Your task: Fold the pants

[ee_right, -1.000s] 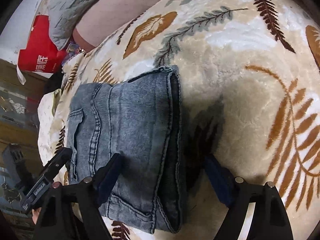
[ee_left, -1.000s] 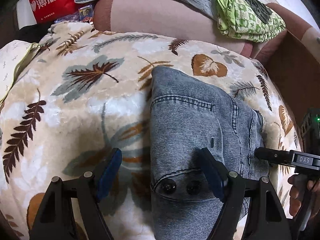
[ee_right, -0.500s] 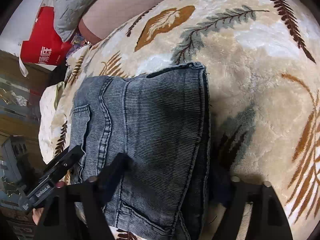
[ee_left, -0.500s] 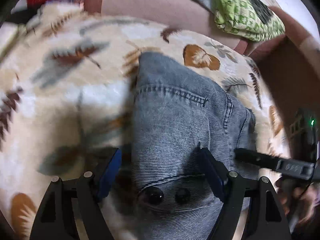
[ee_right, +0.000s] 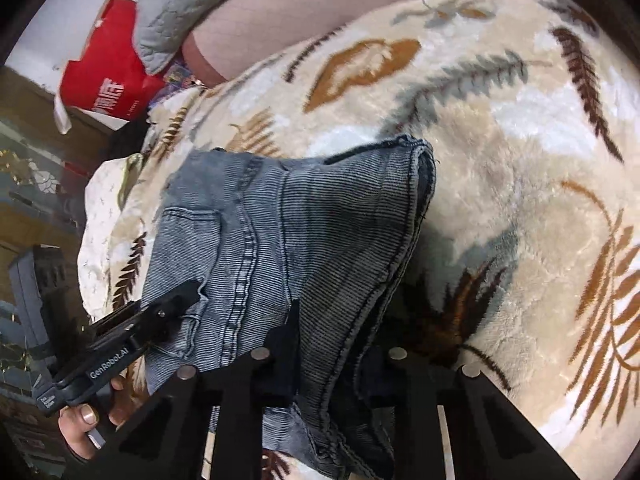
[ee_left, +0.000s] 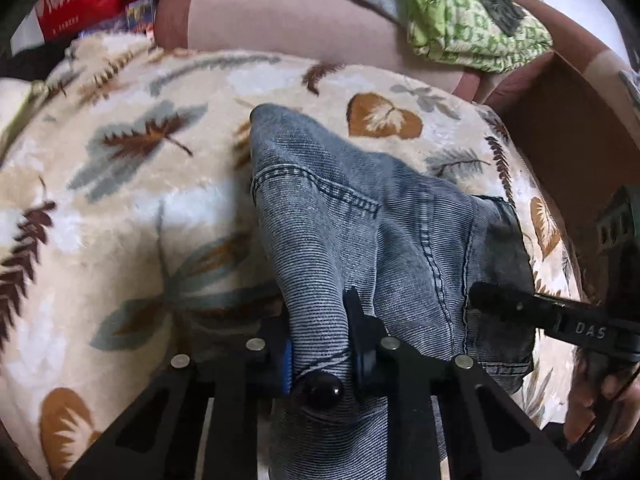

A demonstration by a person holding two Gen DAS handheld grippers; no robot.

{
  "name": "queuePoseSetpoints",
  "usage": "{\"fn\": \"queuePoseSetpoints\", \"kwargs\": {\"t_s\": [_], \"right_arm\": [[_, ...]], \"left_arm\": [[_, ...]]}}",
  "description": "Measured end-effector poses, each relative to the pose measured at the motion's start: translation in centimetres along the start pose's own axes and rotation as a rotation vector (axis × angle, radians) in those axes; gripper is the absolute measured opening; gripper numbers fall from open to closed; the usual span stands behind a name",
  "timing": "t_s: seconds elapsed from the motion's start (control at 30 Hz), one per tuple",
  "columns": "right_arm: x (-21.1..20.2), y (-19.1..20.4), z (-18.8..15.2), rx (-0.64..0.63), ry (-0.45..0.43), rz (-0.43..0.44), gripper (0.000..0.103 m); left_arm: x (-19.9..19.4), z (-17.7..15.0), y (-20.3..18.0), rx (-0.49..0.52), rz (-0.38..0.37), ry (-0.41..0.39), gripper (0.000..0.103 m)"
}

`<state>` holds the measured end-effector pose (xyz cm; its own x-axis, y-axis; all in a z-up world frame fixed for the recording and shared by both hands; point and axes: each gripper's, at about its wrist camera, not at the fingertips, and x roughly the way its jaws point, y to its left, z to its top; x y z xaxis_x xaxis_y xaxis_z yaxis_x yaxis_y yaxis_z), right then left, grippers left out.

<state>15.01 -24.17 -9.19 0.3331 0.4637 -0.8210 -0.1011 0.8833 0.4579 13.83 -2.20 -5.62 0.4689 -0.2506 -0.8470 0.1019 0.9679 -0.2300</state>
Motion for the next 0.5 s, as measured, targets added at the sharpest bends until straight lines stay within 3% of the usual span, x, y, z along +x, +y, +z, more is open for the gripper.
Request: {"fn": "queuePoseSetpoints", "kwargs": {"t_s": [0.3, 0.5], "right_arm": [[-4.0, 7.1, 2.6, -0.123, -0.1, 0.067, 0.023], [-3.3, 9.7, 5.3, -0.164, -0.121, 0.066, 0.023]], "left_arm": [[-8.1, 3.5, 2.9, -0.021, 0.015, -0.172, 0.022], [-7.2, 5.1, 5.1, -0.05, 0.029, -0.178, 0.023]]}}
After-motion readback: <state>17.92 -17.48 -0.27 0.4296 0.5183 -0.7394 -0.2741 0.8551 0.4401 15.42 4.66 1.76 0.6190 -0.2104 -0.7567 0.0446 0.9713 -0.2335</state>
